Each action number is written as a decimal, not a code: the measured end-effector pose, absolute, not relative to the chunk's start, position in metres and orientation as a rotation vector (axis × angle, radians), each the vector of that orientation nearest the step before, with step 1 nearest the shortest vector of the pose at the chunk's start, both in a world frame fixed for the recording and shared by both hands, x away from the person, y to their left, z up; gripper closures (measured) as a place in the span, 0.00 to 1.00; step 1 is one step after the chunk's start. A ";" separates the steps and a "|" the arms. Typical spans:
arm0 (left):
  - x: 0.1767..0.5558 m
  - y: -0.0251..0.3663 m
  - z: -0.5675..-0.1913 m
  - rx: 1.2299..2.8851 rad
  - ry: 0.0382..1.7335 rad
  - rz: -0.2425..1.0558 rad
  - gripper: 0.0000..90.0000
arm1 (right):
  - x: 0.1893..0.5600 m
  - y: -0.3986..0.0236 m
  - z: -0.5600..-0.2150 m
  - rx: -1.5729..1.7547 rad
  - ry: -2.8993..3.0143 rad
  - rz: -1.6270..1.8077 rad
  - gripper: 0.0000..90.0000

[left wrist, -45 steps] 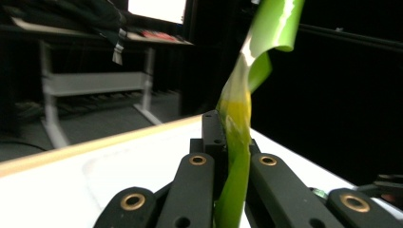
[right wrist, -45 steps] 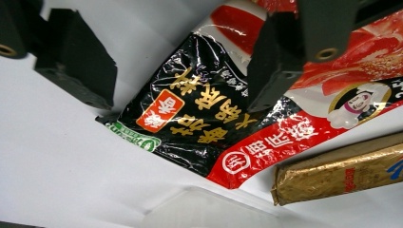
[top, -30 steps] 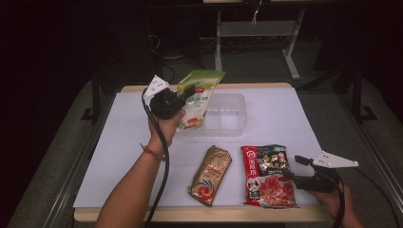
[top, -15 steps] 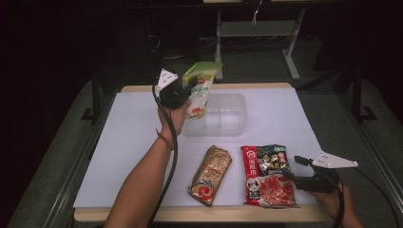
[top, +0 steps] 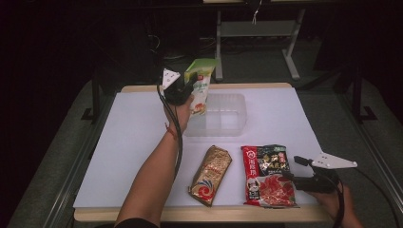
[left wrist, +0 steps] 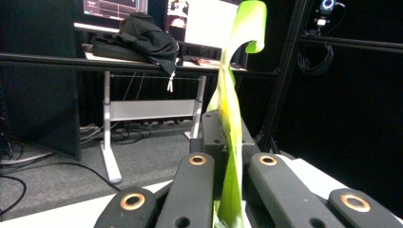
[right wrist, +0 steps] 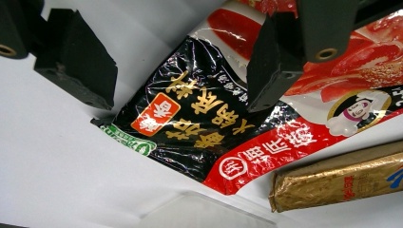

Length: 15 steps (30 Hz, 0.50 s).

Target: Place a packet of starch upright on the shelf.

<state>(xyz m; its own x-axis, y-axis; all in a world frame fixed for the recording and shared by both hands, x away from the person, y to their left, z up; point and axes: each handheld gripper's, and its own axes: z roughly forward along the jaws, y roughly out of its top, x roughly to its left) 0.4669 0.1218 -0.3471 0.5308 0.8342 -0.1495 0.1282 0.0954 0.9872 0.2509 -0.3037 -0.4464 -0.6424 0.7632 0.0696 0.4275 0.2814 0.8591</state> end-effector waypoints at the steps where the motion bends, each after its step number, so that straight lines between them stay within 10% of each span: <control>1: 0.468 0.121 -0.349 1.399 0.907 0.637 0.99 | 0.251 -0.304 -0.446 1.074 2.202 1.304 0.28; 15: 0.462 0.131 -0.354 1.571 0.869 0.563 0.87 | 0.252 -0.302 -0.447 1.068 2.214 1.290 0.28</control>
<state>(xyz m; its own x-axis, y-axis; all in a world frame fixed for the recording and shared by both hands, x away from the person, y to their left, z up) 0.4615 0.1311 -0.3545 0.6047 0.7883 -0.1134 0.2182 -0.0271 0.9755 0.2517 -0.3018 -0.4469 -0.6474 0.7598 0.0604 0.4272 0.2961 0.8543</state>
